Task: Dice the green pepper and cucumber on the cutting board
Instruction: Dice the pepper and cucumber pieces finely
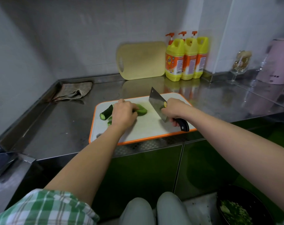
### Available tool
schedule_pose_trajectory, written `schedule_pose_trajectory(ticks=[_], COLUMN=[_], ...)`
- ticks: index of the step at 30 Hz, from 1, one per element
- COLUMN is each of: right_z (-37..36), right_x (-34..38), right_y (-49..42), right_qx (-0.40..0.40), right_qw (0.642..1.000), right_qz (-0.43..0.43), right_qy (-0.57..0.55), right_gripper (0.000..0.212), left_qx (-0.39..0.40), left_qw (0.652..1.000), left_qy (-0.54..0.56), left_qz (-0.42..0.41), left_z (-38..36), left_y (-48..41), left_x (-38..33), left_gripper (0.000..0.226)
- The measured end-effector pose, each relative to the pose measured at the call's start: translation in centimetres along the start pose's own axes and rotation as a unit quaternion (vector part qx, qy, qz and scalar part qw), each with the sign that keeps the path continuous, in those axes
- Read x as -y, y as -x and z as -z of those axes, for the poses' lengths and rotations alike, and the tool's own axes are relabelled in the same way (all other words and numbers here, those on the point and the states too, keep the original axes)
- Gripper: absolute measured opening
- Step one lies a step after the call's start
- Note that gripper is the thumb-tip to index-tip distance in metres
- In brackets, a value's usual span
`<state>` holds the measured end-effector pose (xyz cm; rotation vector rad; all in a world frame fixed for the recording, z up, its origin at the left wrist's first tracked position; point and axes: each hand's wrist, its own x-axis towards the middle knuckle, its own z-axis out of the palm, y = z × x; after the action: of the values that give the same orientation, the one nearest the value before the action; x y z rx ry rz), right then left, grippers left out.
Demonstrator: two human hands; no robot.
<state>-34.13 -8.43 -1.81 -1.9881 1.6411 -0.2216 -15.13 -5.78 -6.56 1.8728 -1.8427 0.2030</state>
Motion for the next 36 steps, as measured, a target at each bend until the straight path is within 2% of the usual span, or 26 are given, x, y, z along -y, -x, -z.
schedule_pose_trajectory(ticks=[4,7,8,11,13,18,24,29,33,36], right_z=[-0.1,-0.3,-0.4,-0.5,-0.5,-0.4,-0.6,-0.7,-0.8,-0.8], right_x=[-0.2,-0.4,-0.4,-0.3,-0.4,-0.7,-0.6,-0.5,-0.2,-0.4], right_y=[0.1,0.4,0.4,0.4,0.4,0.3,0.2,0.1,0.2,0.3], right_qx=[-0.014,-0.026,-0.028,-0.030,-0.030,-0.028,-0.035,-0.042,-0.051,-0.058], right_qw=[1.000,0.999,0.999,0.999,0.999,0.999,0.999,0.999,0.998,0.998], right_qz=[0.007,0.010,0.009,0.008,0.007,0.009,0.016,0.017,0.020,0.025], right_qy=[-0.021,-0.023,-0.024,-0.030,-0.030,-0.031,-0.012,0.004,0.016,0.018], right_gripper=[0.023,0.024,0.023,0.022,0.021,0.019,0.021,0.020,0.024,0.025], left_qx=[0.028,0.030,0.033,0.058,0.077,0.074,0.020,0.062,0.044,0.052], left_qw=[0.995,0.993,0.993,0.994,0.993,0.993,0.987,0.966,0.954,0.955], left_qy=[0.057,0.087,0.096,0.096,0.087,0.080,0.156,0.237,0.282,0.281], left_qz=[-0.075,-0.080,-0.067,-0.014,0.026,0.036,0.038,0.078,0.091,0.076], left_z=[-0.5,-1.2,-1.3,-1.3,-1.4,-1.9,-2.5,-2.2,-1.8,-1.8], left_y=[1.3,2.3,2.5,2.7,2.7,2.5,2.1,2.2,2.3,2.5], left_x=[-1.7,-2.5,-2.6,-3.0,-3.1,-2.9,-3.5,-3.2,-2.9,-3.0], left_gripper=[0.024,0.023,0.028,0.064,0.076,0.069,0.073,0.081,0.070,0.071])
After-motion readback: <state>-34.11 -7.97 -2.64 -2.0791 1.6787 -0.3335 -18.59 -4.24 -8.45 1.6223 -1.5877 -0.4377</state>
